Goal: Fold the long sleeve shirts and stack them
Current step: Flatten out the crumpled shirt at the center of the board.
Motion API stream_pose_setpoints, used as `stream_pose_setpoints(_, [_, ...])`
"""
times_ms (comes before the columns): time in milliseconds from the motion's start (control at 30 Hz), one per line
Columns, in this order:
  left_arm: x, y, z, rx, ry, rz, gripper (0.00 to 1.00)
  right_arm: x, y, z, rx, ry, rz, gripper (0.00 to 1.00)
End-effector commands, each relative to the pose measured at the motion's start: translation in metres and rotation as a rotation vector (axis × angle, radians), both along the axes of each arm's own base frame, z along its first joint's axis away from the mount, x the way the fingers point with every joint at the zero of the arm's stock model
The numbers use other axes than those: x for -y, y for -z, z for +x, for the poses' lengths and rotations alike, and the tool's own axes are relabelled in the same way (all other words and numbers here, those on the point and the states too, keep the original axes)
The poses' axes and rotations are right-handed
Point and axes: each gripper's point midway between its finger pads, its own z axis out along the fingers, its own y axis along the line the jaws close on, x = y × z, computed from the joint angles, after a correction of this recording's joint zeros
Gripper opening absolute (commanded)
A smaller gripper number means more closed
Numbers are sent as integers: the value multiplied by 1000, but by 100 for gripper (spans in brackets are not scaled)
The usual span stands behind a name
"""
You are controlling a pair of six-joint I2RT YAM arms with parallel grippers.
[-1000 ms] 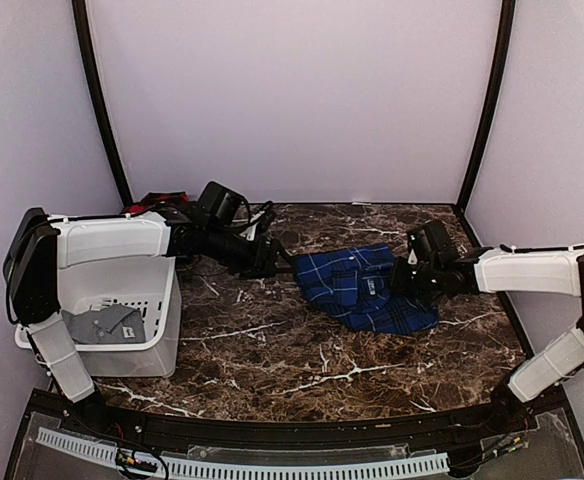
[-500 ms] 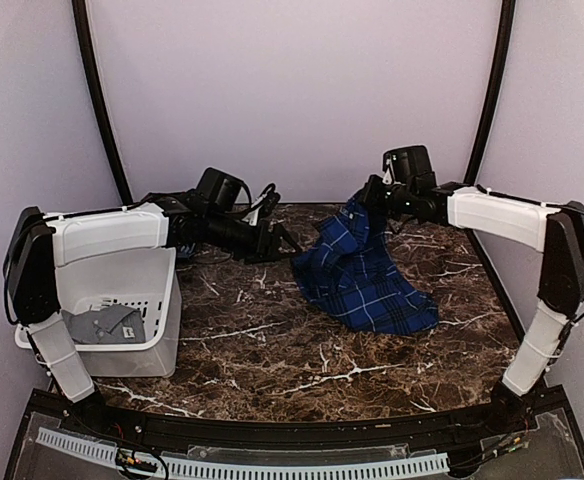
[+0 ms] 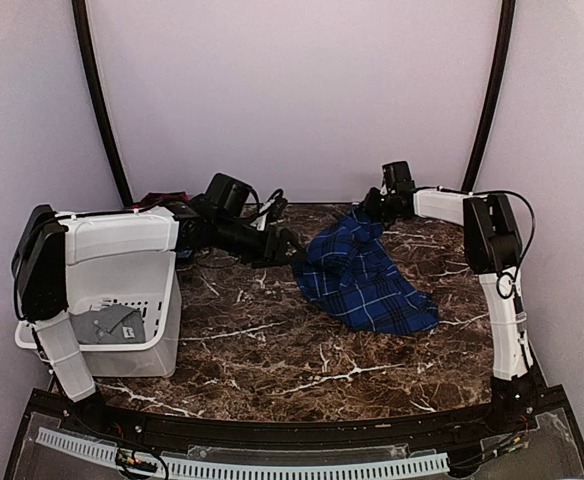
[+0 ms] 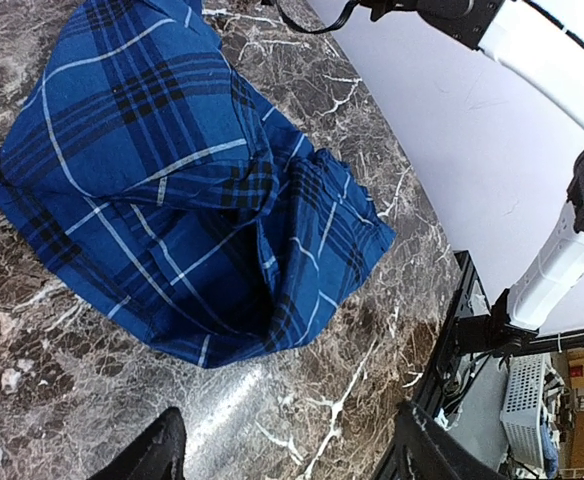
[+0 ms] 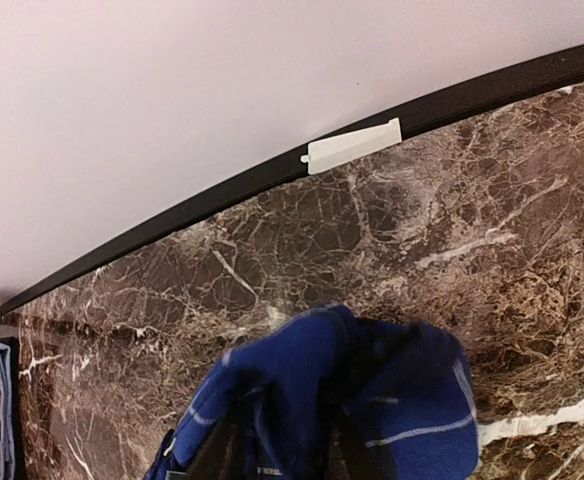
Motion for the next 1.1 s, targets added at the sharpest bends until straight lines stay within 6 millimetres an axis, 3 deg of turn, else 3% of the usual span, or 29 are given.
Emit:
stream_pose_setpoints(0, [20,12,5,17,1,11,70,-18,-44,3,71,-94,47,37])
stream_pose_setpoints(133, [36,42,18,23,-37,64,69,-11,-70,-18,96,-113,17,65])
stream_pose_setpoints(200, [46,50,24,17,-32,60,67,-4,-78,-33,91,-114,-3,71])
stream_pose_setpoints(233, [53,45,27,30,-26,50,66,-1,-73,-43,68,-117,-13,73])
stream_pose_setpoints(267, [58,54,28,22,-20,63,65,2,-74,-52,61,-120,-21,74])
stream_pose_setpoints(367, [75,56,27,24,19,64,64,11,-71,-83,26,-135,-48,76])
stream_pose_setpoints(533, [93,68,8,-4,105,67,64,20,-50,-145,-42,-182,-64,77])
stream_pose_setpoints(667, [97,81,-8,-35,162,115,64,25,-40,-185,-70,-202,-65,78])
stream_pose_setpoints(900, [98,92,-35,-58,237,165,59,28,-20,-217,-109,-228,-126,77])
stream_pose_setpoints(1067, [99,94,-50,-83,282,168,39,31,4,-231,-168,-242,-148,76])
